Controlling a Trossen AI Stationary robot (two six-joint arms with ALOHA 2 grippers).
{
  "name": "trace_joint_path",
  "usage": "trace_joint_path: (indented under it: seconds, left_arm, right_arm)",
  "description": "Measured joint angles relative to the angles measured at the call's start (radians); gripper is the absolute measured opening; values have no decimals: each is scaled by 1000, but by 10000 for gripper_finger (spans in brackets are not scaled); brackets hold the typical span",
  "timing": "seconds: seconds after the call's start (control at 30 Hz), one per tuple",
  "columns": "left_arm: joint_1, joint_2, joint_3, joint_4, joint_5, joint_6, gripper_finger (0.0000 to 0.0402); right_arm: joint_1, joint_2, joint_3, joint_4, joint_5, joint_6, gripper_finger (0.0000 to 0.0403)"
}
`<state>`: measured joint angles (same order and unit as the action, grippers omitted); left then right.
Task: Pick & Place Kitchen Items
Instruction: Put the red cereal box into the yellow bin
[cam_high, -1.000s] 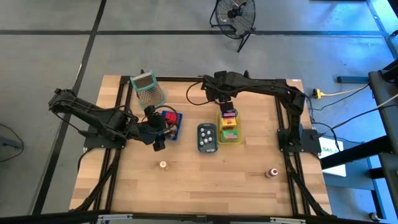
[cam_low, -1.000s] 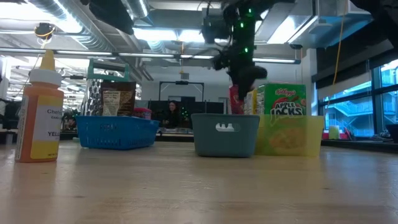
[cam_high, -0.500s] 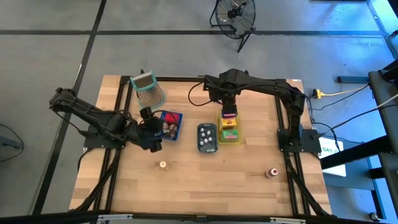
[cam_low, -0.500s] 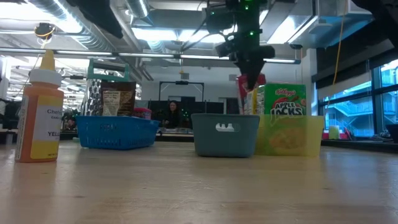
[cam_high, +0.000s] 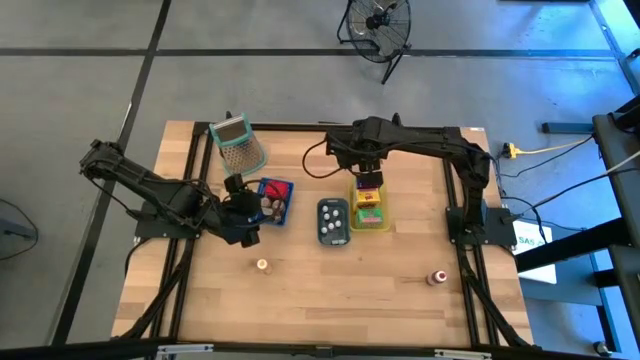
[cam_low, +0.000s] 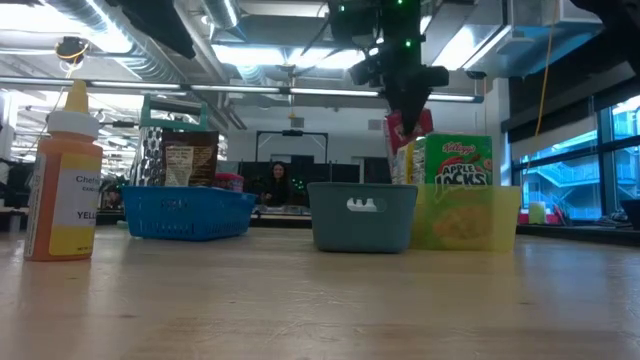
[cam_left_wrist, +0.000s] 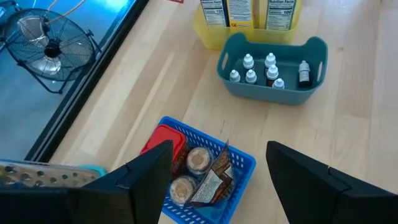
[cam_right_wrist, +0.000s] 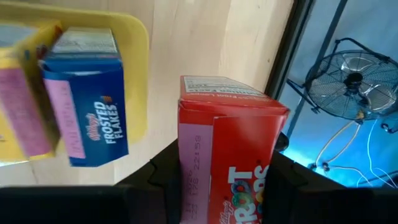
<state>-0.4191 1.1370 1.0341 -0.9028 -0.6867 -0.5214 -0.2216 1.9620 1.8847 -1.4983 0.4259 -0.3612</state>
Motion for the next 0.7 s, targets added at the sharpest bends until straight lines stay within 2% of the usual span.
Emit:
trace_joint_path:
  seconds: [0.27,0.43,0.7]
  left_arm:
    - [0,0,0,0,0,-13,253]
    - [0,0,0,0,4,-27,253]
    - [-20,0,0,0,6,-43,253]
  right_arm:
    - [52,-1,91,-54,-13,41,146]
    - [60,-1,97,-66,-107,48,146]
    - [60,-1,97,-73,-134,81,146]
